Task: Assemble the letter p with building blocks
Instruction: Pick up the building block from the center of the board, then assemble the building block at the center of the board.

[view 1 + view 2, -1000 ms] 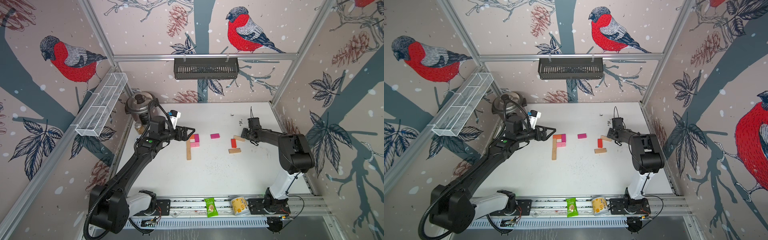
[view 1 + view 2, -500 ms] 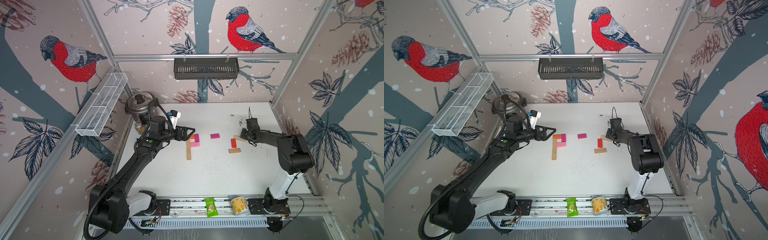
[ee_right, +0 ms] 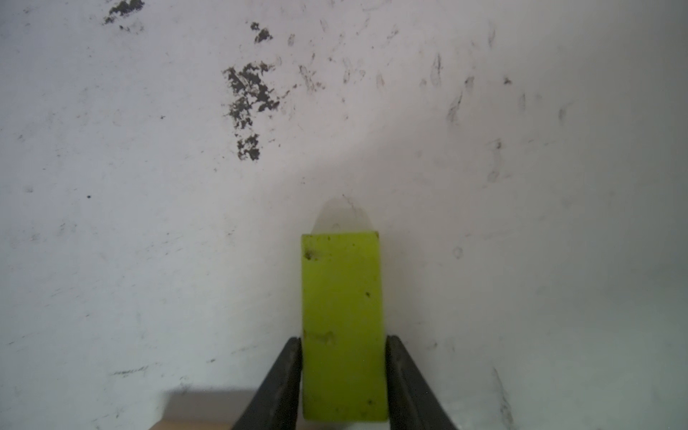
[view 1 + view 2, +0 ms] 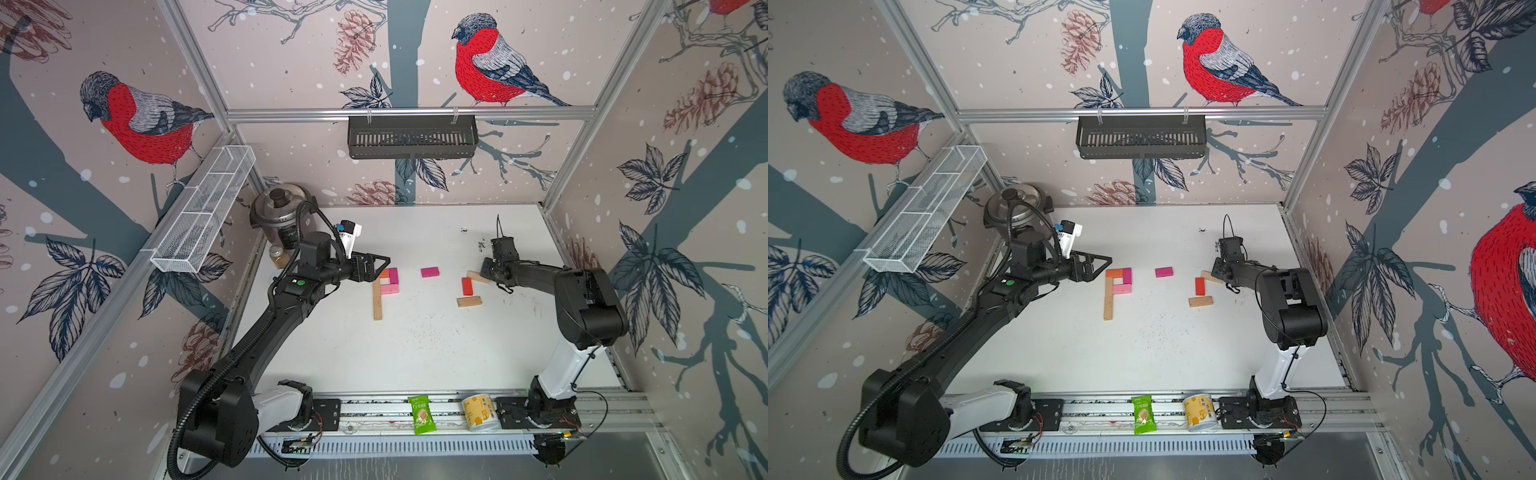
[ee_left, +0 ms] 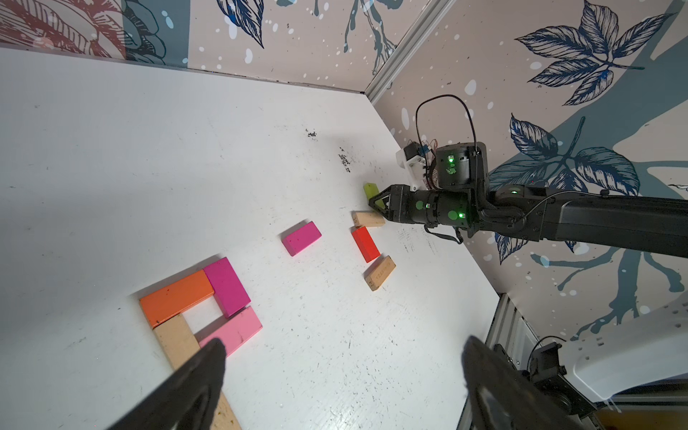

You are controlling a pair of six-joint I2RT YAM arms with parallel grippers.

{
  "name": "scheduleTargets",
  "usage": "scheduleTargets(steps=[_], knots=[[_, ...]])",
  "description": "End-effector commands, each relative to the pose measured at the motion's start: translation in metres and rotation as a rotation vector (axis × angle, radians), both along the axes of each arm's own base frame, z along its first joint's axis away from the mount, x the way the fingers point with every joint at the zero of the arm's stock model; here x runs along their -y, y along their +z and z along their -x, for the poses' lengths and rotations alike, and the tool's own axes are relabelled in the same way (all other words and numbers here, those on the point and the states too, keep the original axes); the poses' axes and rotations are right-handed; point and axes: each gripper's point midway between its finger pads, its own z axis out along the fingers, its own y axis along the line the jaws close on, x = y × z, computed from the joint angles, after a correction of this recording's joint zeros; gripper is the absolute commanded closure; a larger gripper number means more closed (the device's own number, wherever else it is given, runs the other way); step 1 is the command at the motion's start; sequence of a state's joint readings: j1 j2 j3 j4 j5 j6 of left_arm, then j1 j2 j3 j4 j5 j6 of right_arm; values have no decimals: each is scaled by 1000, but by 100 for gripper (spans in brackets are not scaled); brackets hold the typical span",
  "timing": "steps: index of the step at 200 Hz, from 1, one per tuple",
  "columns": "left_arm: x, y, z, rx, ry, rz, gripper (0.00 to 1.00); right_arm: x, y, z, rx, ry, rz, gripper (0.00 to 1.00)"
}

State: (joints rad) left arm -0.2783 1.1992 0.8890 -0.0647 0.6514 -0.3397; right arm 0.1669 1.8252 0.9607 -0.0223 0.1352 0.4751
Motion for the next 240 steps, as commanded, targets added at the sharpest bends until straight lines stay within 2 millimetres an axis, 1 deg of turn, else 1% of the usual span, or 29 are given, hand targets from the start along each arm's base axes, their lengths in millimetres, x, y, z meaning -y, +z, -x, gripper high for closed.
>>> scheduleTargets(steps=[1,25,48,71,95,117,133,150,166,173,191,207,218,240], knots=[[1,7,-1,34,-12,4,2,-3,-20,25,-123,2,-15,62],[0,8,-1,34,-10,3,2,-5,-18,24,-117,10,-12,64],[1,8,-1,37,-12,4,3,-7,-13,21,-110,21,-1,68],[1,9,-1,39,-10,4,2,-11,2,15,-83,36,7,70],[1,9,-1,39,-10,4,2,-18,26,10,-37,60,21,72],[1,9,0,40,-12,5,2,-32,51,9,10,100,39,72],[0,12,0,45,-11,7,2,-52,65,11,41,157,45,72],[3,19,5,62,-23,15,2,-76,74,17,60,233,56,72],[6,29,13,99,-33,10,2,-101,74,26,71,306,67,72],[11,31,19,114,-44,-3,2,-111,72,30,71,337,70,72],[24,34,33,160,-73,-59,2,-128,63,38,59,383,79,72],[33,32,41,177,-81,-105,2,-135,55,43,47,409,73,72],[39,26,47,175,-92,-127,2,-139,48,46,36,426,71,72],[43,9,55,138,-102,-147,3,-142,38,49,14,433,77,73]])
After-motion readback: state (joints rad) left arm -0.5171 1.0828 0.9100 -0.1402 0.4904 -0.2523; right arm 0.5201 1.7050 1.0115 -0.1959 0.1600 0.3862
